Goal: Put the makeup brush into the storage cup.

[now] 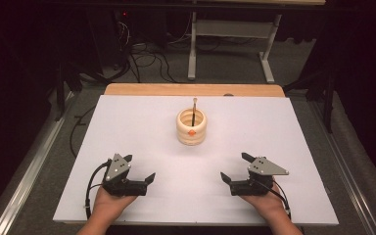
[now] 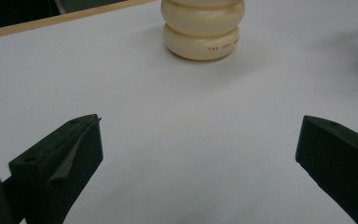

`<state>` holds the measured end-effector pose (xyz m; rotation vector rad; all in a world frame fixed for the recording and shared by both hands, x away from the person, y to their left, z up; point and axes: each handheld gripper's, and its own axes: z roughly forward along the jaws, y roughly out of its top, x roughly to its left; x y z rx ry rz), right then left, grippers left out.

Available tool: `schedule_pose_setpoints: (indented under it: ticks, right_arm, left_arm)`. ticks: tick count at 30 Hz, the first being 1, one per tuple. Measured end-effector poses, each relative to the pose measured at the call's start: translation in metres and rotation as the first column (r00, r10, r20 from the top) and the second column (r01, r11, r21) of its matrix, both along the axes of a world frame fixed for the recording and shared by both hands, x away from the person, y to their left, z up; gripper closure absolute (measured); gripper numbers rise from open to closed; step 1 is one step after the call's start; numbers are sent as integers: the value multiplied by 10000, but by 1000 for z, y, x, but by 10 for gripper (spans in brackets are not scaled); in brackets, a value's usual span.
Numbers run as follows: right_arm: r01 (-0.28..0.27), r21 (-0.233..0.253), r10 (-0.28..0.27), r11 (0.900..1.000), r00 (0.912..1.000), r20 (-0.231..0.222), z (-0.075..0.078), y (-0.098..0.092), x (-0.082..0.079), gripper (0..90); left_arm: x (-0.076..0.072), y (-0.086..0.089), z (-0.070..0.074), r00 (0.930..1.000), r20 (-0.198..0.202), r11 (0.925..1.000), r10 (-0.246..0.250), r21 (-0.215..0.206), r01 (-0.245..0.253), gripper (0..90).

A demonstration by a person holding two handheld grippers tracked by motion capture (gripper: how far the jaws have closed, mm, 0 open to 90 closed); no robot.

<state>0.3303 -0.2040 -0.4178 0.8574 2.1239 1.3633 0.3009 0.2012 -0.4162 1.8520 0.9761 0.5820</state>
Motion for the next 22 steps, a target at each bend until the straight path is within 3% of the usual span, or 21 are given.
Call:
schedule_pose_setpoints:
  ticks: [2, 5, 8, 22]
  right_arm:
    - [84, 63, -84, 9999, 10000, -21, 1, -1, 0, 26]
    - [170, 83, -170, 9998, 9999, -3, 1, -1, 0, 26]
    - [196, 58, -196, 9998, 9998, -1, 1, -2, 0, 26]
    - [282, 26, -282, 9996, 9996, 6, 2, -3, 0, 26]
  left_arm:
    - [0, -1, 1, 10000, -20, 9997, -61, -255, 60, 13]
    - [-3, -2, 6, 9991, 362, 9993, -210, -310, 221, 13]
    - [-4, -2, 8, 9986, 421, 9981, -320, -519, 342, 13]
    - [-2, -4, 8, 9976, 283, 9973, -635, -363, 645, 13]
